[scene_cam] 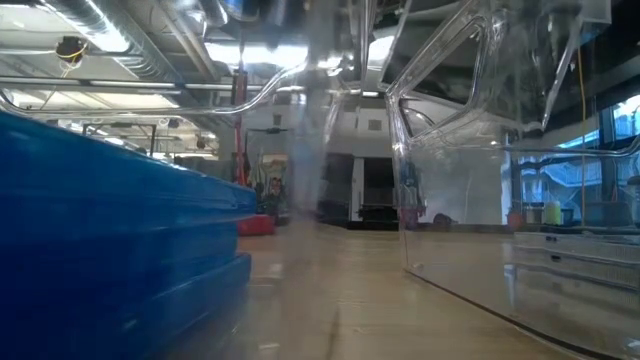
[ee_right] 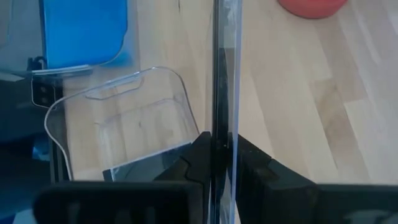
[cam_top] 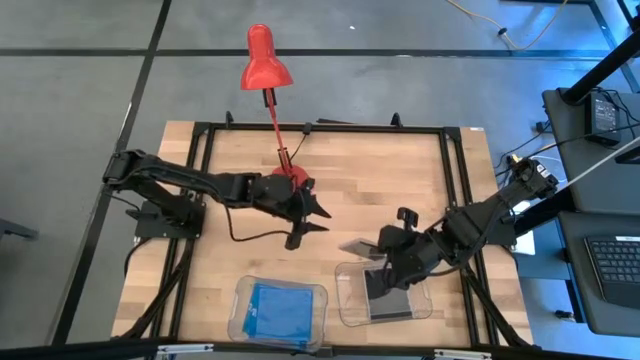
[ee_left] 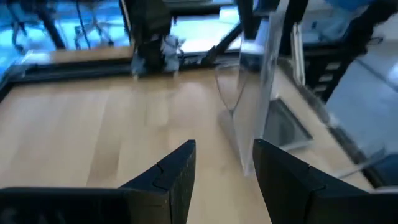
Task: Pick & place jewel cases by type
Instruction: Put the black cd case into the right transparent bin
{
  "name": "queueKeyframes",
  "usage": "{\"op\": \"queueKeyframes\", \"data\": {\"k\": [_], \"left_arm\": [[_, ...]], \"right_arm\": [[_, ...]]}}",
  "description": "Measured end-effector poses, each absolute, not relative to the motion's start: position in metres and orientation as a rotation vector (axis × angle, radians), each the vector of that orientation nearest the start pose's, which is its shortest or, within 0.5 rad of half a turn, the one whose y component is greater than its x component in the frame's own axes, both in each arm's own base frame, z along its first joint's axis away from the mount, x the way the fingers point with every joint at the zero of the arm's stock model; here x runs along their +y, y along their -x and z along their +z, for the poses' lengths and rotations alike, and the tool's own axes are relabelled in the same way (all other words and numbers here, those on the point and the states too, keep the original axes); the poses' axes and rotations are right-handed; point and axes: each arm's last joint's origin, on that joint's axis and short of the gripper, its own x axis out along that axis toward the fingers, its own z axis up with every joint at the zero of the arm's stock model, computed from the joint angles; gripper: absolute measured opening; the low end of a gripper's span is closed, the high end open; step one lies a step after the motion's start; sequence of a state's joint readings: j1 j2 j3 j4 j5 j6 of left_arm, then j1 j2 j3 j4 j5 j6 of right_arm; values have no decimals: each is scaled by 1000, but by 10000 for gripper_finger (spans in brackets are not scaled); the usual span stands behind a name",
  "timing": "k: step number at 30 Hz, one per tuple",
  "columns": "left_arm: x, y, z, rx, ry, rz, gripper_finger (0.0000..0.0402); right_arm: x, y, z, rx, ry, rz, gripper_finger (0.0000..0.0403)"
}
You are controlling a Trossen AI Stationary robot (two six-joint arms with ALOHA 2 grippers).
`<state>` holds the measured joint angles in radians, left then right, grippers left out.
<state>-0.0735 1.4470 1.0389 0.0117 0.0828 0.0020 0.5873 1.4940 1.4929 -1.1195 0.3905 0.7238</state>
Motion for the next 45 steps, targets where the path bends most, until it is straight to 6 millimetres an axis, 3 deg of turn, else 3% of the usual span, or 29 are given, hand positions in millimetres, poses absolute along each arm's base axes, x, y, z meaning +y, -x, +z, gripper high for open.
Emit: {"op": "queueKeyframes", "data": {"k": [10,15,25,29,35,45], "left_arm": [[-29,-346,337,747,-67,-114,157],[-35,-368,360,760,-62,-146,157],[-44,-399,346,846,-58,-167,157],[-47,-399,348,862,-43,-204,157],[-49,-394,367,847,-16,-198,157],[-48,-393,366,860,-38,-196,157]], "right_arm": [[139,-255,343,966,-214,-183,49],[126,-263,342,985,-272,-185,49],[114,-274,343,1001,-271,-98,49],[114,-276,338,1022,-239,-92,49],[114,-288,328,1036,-210,-63,49],[109,-298,323,1023,-166,-26,49]]}}
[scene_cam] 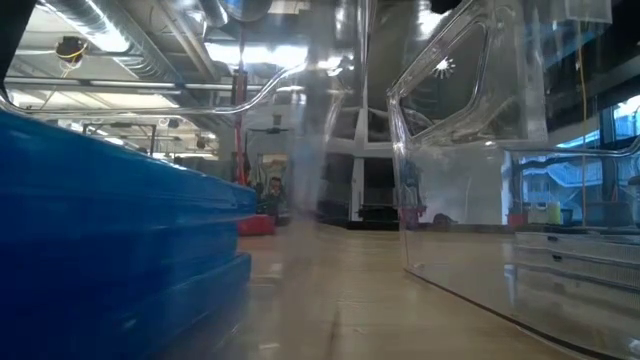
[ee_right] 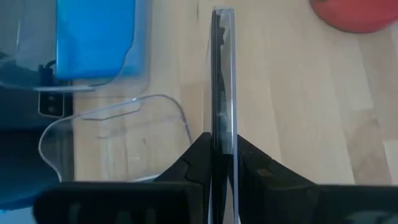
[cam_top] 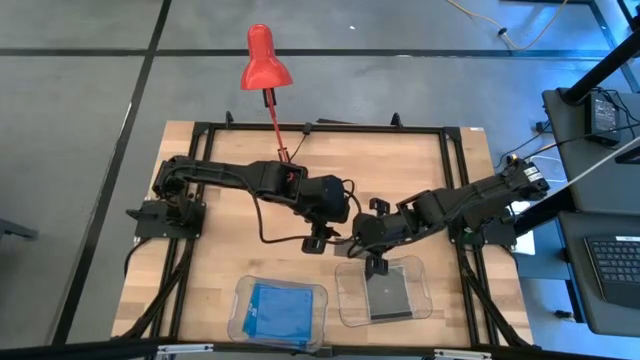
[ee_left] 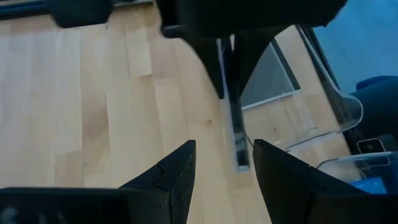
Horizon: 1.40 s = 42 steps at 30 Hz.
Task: Pick & place jewel cases by type
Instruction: Put the black cd case into the right transparent bin
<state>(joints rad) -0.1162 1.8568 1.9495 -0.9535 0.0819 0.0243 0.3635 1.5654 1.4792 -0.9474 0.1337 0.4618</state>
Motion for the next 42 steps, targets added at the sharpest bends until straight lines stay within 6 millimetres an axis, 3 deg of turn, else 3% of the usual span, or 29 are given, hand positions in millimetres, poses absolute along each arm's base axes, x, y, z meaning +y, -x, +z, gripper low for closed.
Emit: {"op": "queueKeyframes", "data": {"k": [24,29,37,42], "left_arm": [[-52,-407,333,990,-3,-256,154],[-53,-408,334,974,0,-261,127],[-53,-408,334,971,-11,-267,38],[-53,-408,334,972,-11,-265,33]], "right_arm": [[107,-301,325,989,-154,-14,49],[107,-301,326,990,-155,-11,49],[107,-301,325,992,-149,-12,49],[107,-301,325,993,-110,12,56]]}}
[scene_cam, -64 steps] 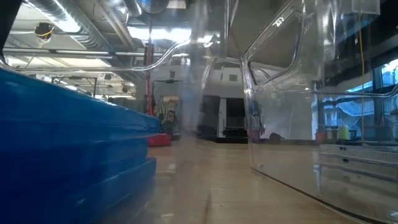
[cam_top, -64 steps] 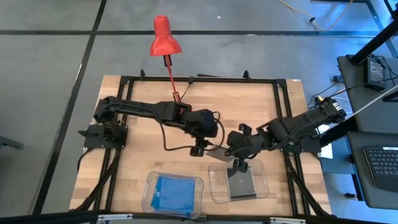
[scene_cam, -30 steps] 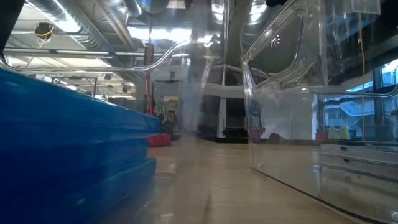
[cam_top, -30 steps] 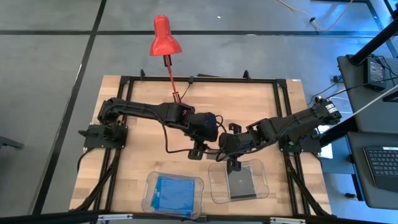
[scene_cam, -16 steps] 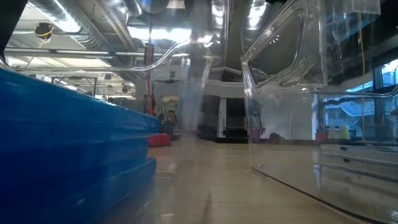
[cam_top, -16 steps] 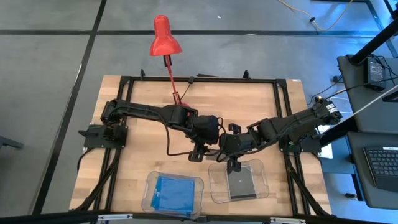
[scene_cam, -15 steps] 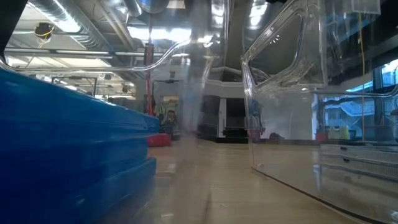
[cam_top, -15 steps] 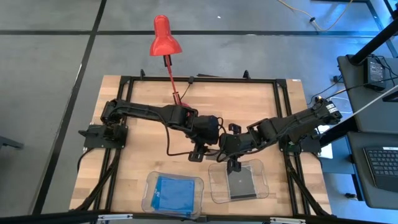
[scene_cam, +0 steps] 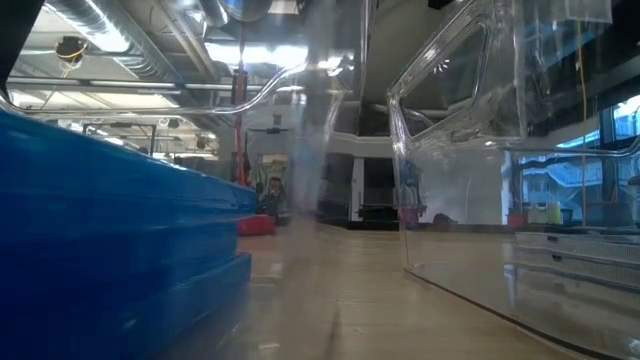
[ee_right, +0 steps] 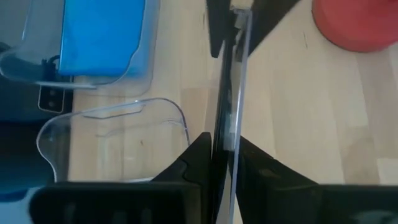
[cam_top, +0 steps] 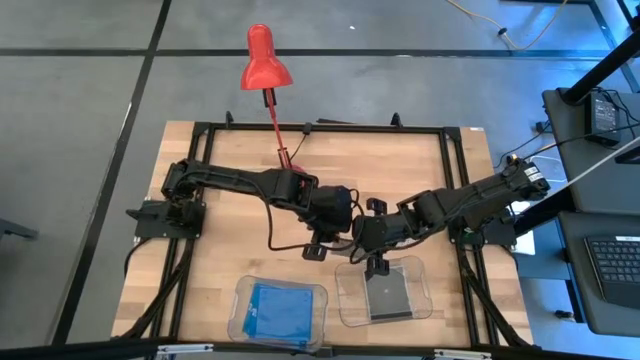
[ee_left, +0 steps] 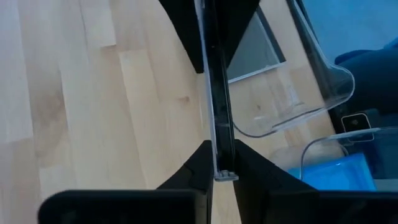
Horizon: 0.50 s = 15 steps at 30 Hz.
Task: Pick & place jewel cases by type
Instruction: Put the black cd case into the right transparent bin
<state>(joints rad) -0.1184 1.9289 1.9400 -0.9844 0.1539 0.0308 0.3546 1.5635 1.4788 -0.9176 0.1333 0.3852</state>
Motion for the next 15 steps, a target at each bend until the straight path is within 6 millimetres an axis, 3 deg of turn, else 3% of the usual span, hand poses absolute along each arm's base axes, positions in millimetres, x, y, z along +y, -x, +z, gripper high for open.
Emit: {"op": "queueKeyframes", "data": {"k": [6,11,15], "left_arm": [[-52,-408,334,973,-7,-248,37],[-53,-408,334,966,-2,-247,33],[-51,-406,338,958,1,-229,33]], "right_arm": [[106,-300,330,960,-51,-13,96],[100,-289,358,854,-41,-23,133],[89,-264,379,802,5,-106,142]]}}
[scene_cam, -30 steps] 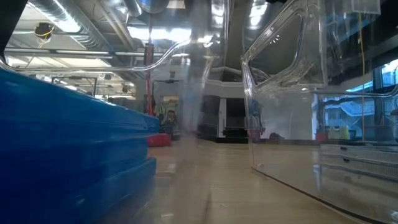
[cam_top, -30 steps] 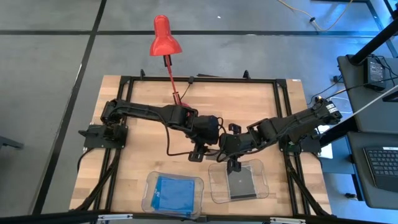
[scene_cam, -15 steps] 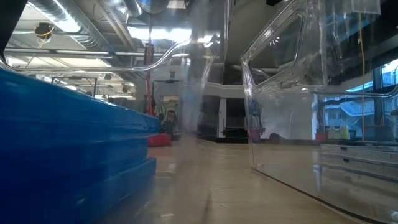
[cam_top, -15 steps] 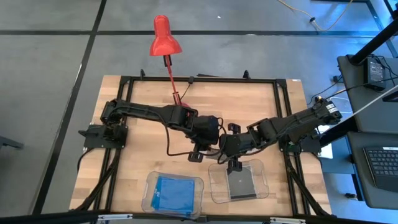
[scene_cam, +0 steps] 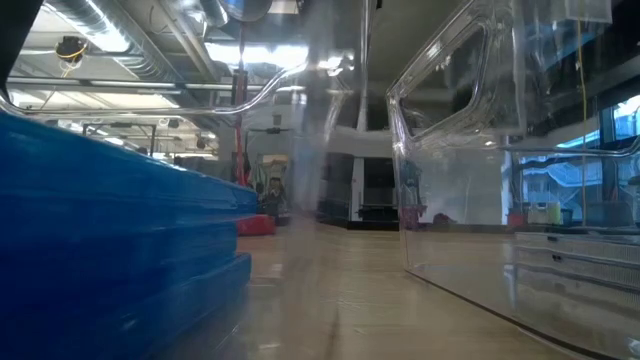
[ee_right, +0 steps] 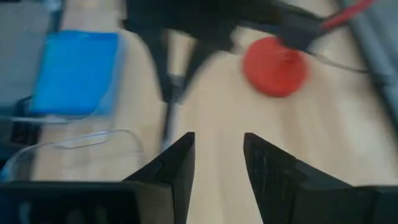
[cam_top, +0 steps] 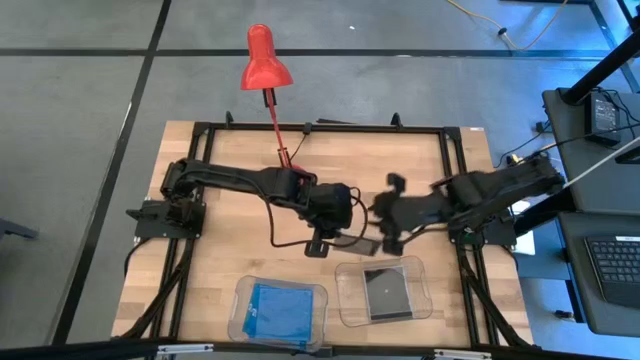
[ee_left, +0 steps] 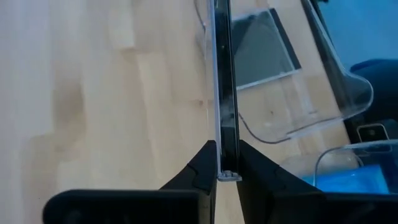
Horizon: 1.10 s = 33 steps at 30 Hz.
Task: Pick & place jewel cases by type
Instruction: Put the black cd case into the right transparent bin
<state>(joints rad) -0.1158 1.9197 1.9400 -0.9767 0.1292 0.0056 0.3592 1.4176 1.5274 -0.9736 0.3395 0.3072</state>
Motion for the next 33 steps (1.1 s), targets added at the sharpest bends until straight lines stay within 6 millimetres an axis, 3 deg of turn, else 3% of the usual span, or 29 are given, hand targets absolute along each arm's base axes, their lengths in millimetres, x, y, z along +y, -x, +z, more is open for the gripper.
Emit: {"op": "queueKeyframes", "data": {"k": [6,12,19,22,26,33], "left_arm": [[-48,-399,357,875,-11,-154,33],[-37,-382,385,779,-31,9,33],[-29,-389,397,635,10,79,33],[-30,-399,384,556,28,81,33],[-31,-413,349,483,51,74,33],[-33,-410,322,350,79,81,33]], "right_arm": [[69,-222,390,711,24,-247,143],[57,-196,378,614,47,-272,143],[49,-179,354,544,45,-285,143],[44,-167,339,552,38,-299,143],[39,-151,325,539,15,-309,143],[30,-124,324,453,-51,-293,143]]}}
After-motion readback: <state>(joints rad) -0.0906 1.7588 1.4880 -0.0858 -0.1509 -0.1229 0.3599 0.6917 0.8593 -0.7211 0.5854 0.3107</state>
